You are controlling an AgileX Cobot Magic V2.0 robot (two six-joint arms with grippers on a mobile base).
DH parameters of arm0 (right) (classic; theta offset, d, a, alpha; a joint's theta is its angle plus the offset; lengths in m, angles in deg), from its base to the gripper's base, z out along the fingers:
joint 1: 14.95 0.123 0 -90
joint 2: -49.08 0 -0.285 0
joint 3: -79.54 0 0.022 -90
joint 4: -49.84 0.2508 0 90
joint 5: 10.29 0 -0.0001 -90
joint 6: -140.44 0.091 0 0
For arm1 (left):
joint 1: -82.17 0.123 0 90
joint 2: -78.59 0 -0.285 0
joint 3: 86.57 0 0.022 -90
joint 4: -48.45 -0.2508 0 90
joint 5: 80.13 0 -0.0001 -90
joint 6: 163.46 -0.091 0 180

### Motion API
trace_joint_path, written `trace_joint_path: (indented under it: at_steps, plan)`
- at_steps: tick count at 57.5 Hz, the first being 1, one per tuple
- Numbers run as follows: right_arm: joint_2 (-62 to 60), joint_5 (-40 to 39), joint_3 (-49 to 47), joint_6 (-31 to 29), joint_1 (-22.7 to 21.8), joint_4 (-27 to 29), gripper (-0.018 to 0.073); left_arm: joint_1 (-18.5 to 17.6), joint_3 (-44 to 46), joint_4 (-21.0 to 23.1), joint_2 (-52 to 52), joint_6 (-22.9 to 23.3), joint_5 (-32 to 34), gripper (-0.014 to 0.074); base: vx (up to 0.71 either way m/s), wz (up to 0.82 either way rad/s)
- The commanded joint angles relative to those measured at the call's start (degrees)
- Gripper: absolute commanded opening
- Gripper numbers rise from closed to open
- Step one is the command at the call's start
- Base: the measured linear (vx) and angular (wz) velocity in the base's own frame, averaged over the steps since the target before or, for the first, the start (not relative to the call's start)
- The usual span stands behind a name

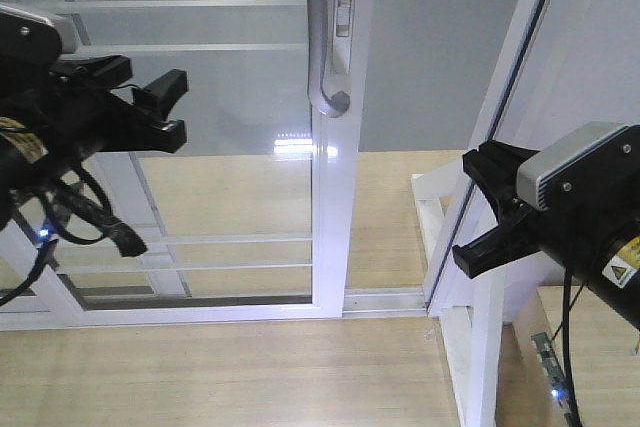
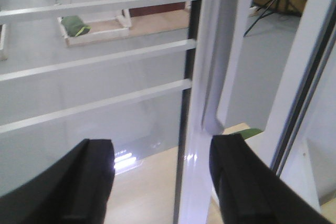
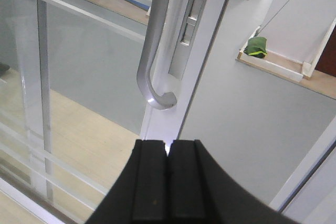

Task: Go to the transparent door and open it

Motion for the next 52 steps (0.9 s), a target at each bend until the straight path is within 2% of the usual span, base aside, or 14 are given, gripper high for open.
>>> trace_joint_path:
  at_steps: [1, 10, 34, 45, 52]
  plan:
    - [-1.0, -4.9, -1.5, -1.0, -0.3, 2.2, -0.0006, -2.3, 2.4, 0.0, -2.4, 0.7, 12.2, 0.0513, 0.0, 0.0]
    - [-1.0, -5.1, -1.5, -1.1, -0.3, 2.3, -0.0006, -5.1, 7.4, 0.0, -10.8, 0.7, 14.3, 0.0513, 0.0, 0.0]
    - [-0.9, -5.0, -1.5, -1.1, -0.3, 2.3, -0.0006, -8.5, 25.8, 0.0, -26.0, 1.1, 13.8, 0.0513, 0.0, 0.0]
    - [-0.9, -5.0, -1.5, -1.1, -0.3, 2.3, -0.0006, -8.6, 32.4, 0.2, -30.5, 1.0, 12.6, 0.0513, 0.0, 0.0]
    - [-0.9, -5.0, -1.5, -2.5, -0.3, 2.3, -0.0006, -8.6, 35.6, 0.2, -32.4, 0.9, 9.6, 0.0513, 0.0, 0.0]
